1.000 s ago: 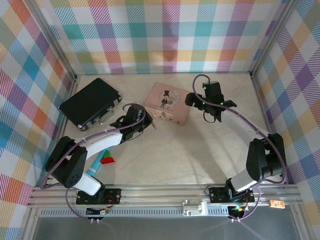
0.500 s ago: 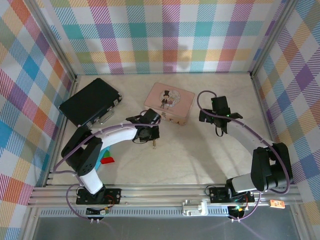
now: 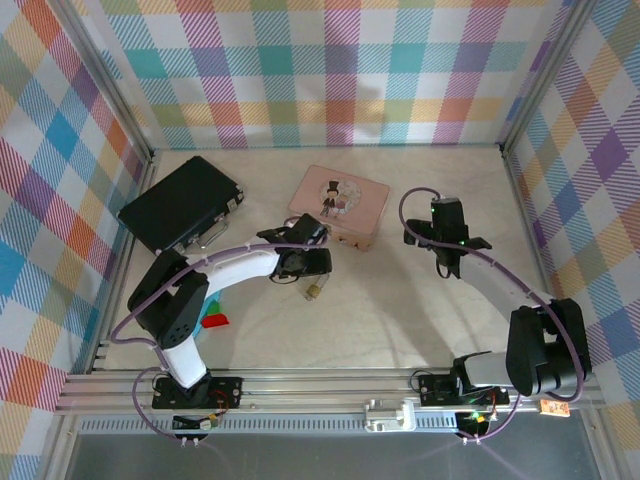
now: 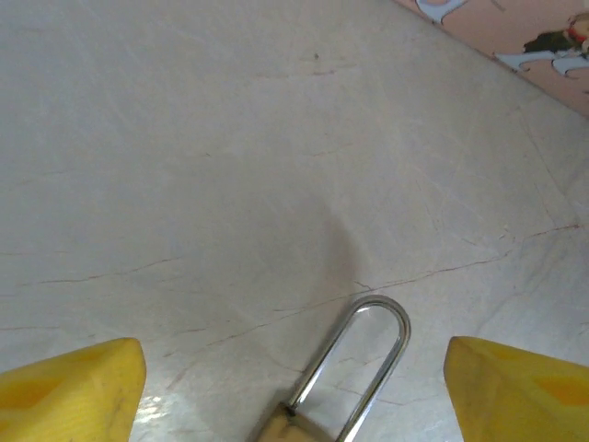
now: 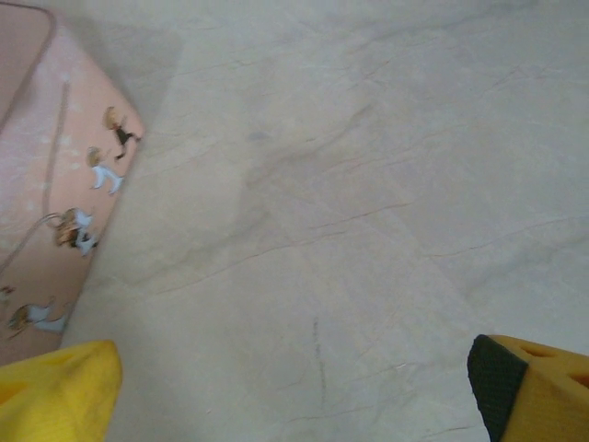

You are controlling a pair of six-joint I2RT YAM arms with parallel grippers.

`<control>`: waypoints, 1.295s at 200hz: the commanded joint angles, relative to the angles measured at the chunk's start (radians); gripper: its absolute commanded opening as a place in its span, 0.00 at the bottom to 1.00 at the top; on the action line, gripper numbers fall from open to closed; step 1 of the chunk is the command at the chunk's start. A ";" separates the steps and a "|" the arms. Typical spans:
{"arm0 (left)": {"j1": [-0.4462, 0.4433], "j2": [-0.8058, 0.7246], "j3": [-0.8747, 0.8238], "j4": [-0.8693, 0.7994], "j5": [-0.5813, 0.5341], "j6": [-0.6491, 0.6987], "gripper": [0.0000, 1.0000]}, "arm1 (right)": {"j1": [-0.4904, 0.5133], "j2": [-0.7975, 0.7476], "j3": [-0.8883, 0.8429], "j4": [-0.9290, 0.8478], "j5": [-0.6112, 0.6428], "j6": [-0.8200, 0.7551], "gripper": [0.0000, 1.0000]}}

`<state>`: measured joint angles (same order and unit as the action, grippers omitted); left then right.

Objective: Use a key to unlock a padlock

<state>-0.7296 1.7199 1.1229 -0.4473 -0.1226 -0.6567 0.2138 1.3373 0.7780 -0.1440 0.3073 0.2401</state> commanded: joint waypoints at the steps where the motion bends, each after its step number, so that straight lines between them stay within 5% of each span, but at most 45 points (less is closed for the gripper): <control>1: 0.012 -0.105 0.006 -0.067 -0.130 -0.007 0.86 | -0.037 0.033 -0.034 0.120 0.049 -0.056 0.97; 35: 0.065 -0.264 -0.076 -0.017 -0.269 0.098 0.90 | -0.081 0.117 -0.063 0.249 0.037 -0.094 0.97; 90: 0.353 -0.422 -0.174 0.066 -0.314 0.269 0.91 | -0.115 0.184 -0.184 0.644 -0.038 -0.233 0.98; 129: 0.490 -0.445 -0.251 0.115 -0.388 0.336 0.91 | -0.140 0.179 -0.246 0.733 -0.113 -0.228 1.00; 173: 0.565 -0.470 -0.431 0.393 -0.464 0.401 0.91 | -0.178 0.217 -0.390 1.059 -0.166 -0.209 0.99; 216: 0.572 -0.380 -0.502 0.567 -0.598 0.468 0.90 | -0.181 0.194 -0.381 0.993 -0.169 -0.200 0.99; 259: 0.579 -0.315 -0.683 1.069 -0.462 0.636 0.90 | -0.181 0.196 -0.382 0.998 -0.170 -0.202 0.99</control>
<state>-0.1730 1.3876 0.5175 0.2966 -0.6571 -0.1230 0.0383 1.5314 0.3939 0.8078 0.1547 0.0364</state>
